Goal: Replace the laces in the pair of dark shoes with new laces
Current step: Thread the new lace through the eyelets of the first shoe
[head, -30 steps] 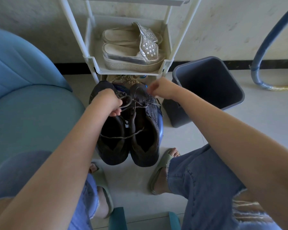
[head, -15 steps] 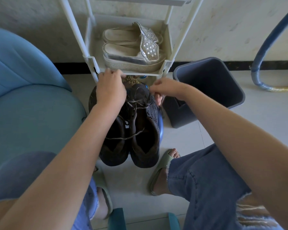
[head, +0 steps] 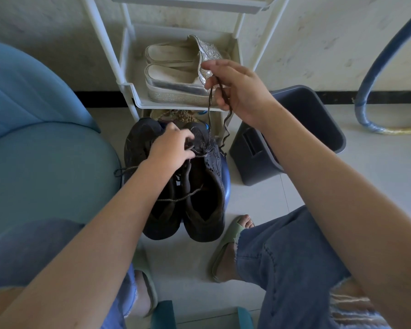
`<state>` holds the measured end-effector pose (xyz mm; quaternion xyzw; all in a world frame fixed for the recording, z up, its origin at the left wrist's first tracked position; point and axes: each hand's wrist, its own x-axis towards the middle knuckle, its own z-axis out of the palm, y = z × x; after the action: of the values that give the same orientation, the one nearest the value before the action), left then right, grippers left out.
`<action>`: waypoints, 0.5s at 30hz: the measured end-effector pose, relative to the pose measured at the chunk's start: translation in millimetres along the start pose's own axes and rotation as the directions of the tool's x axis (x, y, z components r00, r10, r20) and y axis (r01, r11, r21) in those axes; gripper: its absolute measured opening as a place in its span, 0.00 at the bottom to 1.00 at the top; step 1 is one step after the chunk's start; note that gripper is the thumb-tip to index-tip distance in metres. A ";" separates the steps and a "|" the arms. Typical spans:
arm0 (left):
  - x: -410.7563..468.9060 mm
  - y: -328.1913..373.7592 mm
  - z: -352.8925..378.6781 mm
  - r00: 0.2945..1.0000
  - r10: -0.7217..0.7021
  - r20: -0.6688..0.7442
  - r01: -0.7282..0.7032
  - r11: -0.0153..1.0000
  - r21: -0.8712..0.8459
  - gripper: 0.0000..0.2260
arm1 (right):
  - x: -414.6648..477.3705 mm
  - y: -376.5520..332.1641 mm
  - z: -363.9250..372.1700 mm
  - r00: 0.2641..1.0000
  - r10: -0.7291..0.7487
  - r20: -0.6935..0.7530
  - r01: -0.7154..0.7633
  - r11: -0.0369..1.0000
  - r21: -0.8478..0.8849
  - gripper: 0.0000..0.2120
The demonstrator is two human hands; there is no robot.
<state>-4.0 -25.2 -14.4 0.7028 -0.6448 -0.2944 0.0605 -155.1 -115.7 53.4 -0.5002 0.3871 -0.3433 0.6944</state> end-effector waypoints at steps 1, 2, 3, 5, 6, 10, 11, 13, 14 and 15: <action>0.7 -1.0 -2.3 0.998 -0.048 -0.029 0.047 0.998 -0.041 0.15 | 0.0 0.9 -1.0 1.000 0.005 -0.004 -0.005 1.000 0.016 0.08; 1.6 -3.0 -4.5 0.993 -0.102 -0.055 0.098 0.993 -0.064 0.14 | 0.2 1.8 -2.2 1.000 0.005 -0.013 -0.005 1.000 0.023 0.08; 2.3 -5.8 -7.1 0.984 -0.159 -0.083 0.156 0.987 -0.049 0.14 | 0.6 2.4 -3.7 1.000 0.002 -0.028 -0.002 1.000 0.019 0.09; 3.4 -13.0 -14.1 0.952 -0.251 -0.175 0.262 0.964 0.043 0.14 | 2.0 4.1 -5.9 0.998 0.003 -0.058 -0.003 1.000 -0.007 0.10; 3.4 -16.1 -18.8 0.933 -0.290 -0.213 0.315 0.945 0.094 0.14 | 2.8 5.3 -6.6 0.998 0.009 -0.069 -0.011 0.999 -0.031 0.10; 2.2 -19.3 -29.6 0.863 -0.471 -0.182 0.505 0.807 0.307 0.16 | 3.9 11.6 -5.0 0.995 0.047 -0.087 -0.055 0.994 -0.094 0.12; 0.6 -17.8 -30.9 0.852 -0.485 -0.198 0.524 0.793 0.310 0.17 | 4.3 12.3 -3.0 0.995 0.050 -0.083 -0.057 0.994 -0.092 0.12; -0.4 -12.4 -33.8 0.883 -0.361 -0.299 0.427 0.883 0.193 0.18 | 4.5 12.8 2.0 0.996 0.054 -0.067 -0.060 0.994 -0.089 0.11; 1.1 -8.1 -35.6 0.901 -0.251 -0.354 0.289 0.955 0.058 0.19 | 4.1 13.0 4.6 0.997 0.059 -0.053 -0.064 0.994 -0.083 0.11; 3.2 -2.8 -37.6 0.913 -0.159 -0.376 0.120 0.985 -0.126 0.19 | 3.8 13.1 7.3 0.997 0.067 -0.036 -0.070 0.995 -0.074 0.11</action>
<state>16.9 -38.9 14.0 0.7871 -0.5531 -0.1863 0.1996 -145.7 -112.4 41.6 -0.5066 0.4282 -0.3128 0.6798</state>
